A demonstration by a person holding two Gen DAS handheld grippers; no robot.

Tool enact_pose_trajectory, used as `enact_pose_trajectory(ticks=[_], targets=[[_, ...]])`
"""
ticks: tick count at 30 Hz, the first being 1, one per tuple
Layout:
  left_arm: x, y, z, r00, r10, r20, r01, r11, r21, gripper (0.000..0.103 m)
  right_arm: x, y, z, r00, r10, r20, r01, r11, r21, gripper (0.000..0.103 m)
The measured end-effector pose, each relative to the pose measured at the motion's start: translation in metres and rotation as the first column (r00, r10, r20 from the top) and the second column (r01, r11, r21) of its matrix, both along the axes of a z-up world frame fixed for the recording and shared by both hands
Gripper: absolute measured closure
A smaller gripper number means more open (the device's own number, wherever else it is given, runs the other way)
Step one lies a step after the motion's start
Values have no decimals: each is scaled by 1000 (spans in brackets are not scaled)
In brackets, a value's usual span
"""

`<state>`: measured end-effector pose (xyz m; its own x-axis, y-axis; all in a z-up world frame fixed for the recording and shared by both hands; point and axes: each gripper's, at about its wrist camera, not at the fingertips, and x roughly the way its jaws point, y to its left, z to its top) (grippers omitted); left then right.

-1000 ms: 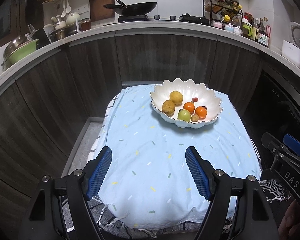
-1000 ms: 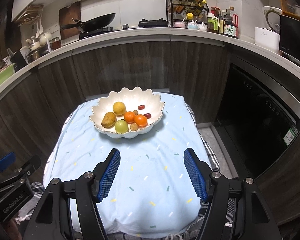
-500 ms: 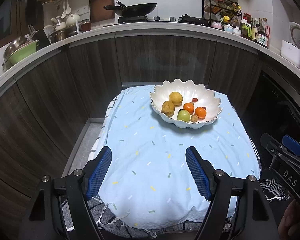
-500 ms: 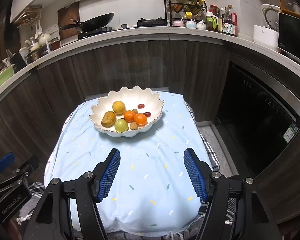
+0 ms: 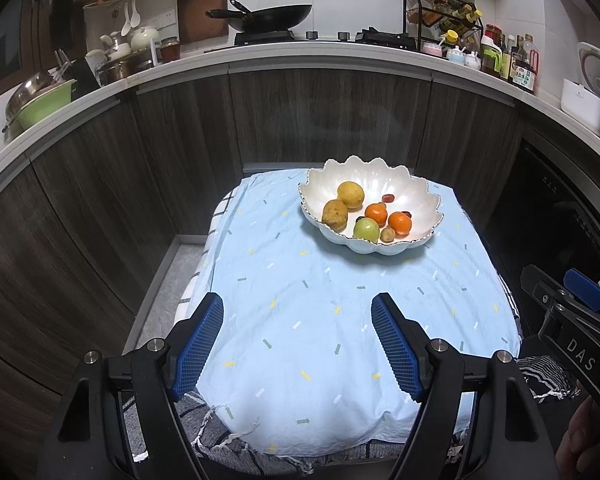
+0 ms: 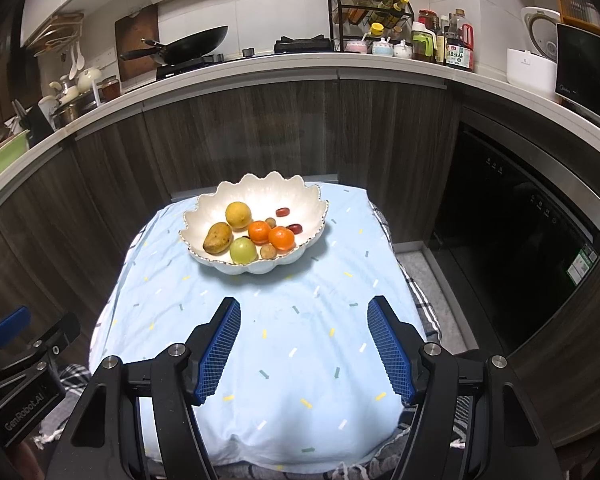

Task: Organize fruits

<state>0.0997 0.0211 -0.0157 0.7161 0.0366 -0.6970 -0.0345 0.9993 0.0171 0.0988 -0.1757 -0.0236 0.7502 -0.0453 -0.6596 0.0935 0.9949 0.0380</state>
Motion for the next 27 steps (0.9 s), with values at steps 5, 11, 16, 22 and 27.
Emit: enact_pose_trajectory(ticks=[5,11,16,22,27], targets=[[0,0,0,1000,0,0,0,1000,0,27,0,0,-1,1000,-1,0,1,1000,1,36],[-1,1,1,1000,1,3,-1,1000,0,27,-1,1,-1,1000,0,1,0,1000,0,36],[-1,1,2,1000,1,9,-1,1000,6,27,-1,2,-2,1000,-1,-2,2,1000,5,36],[-2,0,3,1000,3,10,-3,1000,6,27,-1,1,-2,1000,0,1,0,1000,6,36],[-2,0,1,1000,0,5,0,1000,3,27,-1,0,-2,1000,1,1,-1,1000,6,36]])
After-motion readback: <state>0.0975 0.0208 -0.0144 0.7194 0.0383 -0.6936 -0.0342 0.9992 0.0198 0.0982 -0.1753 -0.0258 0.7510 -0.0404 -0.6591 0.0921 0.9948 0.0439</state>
